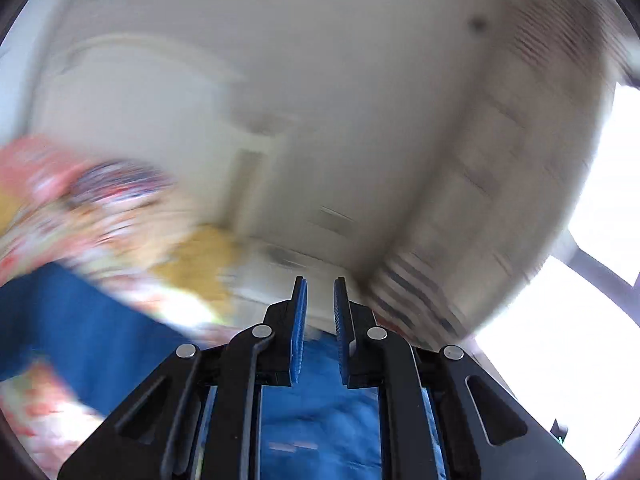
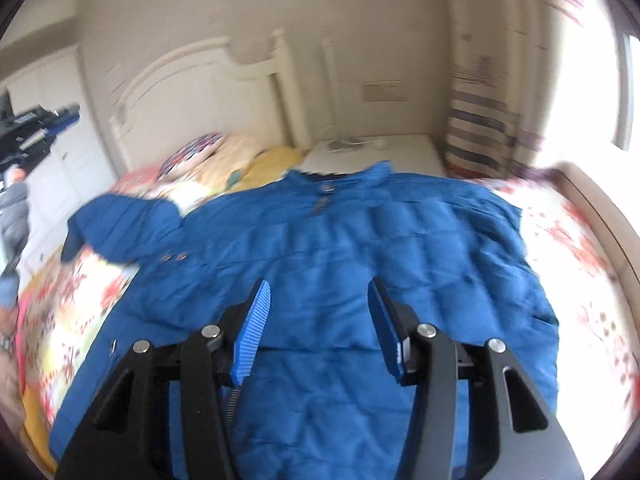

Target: Fold large clothes

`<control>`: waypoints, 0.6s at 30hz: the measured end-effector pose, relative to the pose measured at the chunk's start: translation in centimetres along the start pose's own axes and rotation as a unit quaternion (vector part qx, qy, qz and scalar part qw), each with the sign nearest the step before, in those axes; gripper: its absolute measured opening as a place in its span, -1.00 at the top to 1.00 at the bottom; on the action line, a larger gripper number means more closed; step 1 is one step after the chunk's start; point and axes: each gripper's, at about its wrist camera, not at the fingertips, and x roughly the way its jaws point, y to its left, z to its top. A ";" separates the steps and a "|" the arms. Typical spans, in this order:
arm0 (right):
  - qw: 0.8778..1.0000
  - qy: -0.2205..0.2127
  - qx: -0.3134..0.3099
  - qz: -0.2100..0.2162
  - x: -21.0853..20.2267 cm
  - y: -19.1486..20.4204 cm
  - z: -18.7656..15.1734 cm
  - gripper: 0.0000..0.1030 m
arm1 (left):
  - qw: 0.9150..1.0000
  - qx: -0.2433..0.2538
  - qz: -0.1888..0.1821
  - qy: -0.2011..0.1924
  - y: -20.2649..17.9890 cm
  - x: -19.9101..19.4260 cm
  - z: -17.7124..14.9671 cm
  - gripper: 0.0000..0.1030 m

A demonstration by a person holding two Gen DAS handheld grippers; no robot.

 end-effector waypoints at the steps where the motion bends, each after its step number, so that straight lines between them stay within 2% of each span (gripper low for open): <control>1: 1.000 -0.004 0.012 -0.006 -0.5 -0.9 -0.1 0.02 | 1.000 0.013 -0.015 0.014 -2.1 1.1 -0.5 0.78; 3: 1.000 -0.008 0.027 -0.011 -1.5 -2.5 -0.4 -0.02 | 0.997 0.012 -0.059 0.055 -6.4 4.3 -3.2 0.77; 5: 0.999 -0.012 0.039 -0.014 -2.9 -4.1 -1.0 -0.14 | 0.992 -0.025 -0.088 0.089 -7.0 6.5 -5.5 0.76; 7: 0.999 -0.013 0.045 -0.017 -3.8 -5.1 -1.5 -0.17 | 0.983 -0.103 -0.103 0.112 -4.4 7.9 -8.2 0.64; 9: 0.998 -0.015 0.054 -0.027 -5.1 -7.0 -2.0 -0.19 | 0.977 -0.162 -0.082 0.112 -0.5 7.4 -10.0 0.47; 11: 0.997 -0.018 0.068 -0.034 -5.7 -8.3 -2.4 -0.19 | 0.969 -0.219 -0.062 0.098 4.2 5.7 -11.5 -0.12; 12: 0.996 -0.019 0.081 -0.034 -5.8 -9.0 -2.5 -0.19 | 0.962 -0.258 -0.054 0.077 7.2 4.0 -11.9 -0.69; 13: 0.995 -0.020 0.091 -0.033 -5.7 -9.5 -2.6 -0.19 | 0.952 -0.298 -0.047 0.043 10.0 2.1 -12.1 -0.76; 14: 0.994 -0.021 0.098 -0.030 -5.4 -9.6 -2.6 -0.19 | 0.939 -0.343 -0.040 0.008 13.2 -0.3 -12.2 -0.76; 16: 0.994 -0.019 0.101 -0.023 -4.8 -9.4 -2.4 -0.19 | 0.916 -0.396 -0.039 -0.038 17.8 -3.6 -12.3 -0.77; 17: 0.995 -0.015 0.097 -0.015 -4.1 -8.7 -2.2 -0.19 | 0.901 -0.426 -0.037 -0.072 20.2 -5.3 -12.3 -0.80; 18: 0.996 -0.011 0.092 -0.007 -3.5 -7.8 -2.0 -0.19 | 0.877 -0.467 -0.021 -0.108 23.1 -7.1 -12.6 -0.89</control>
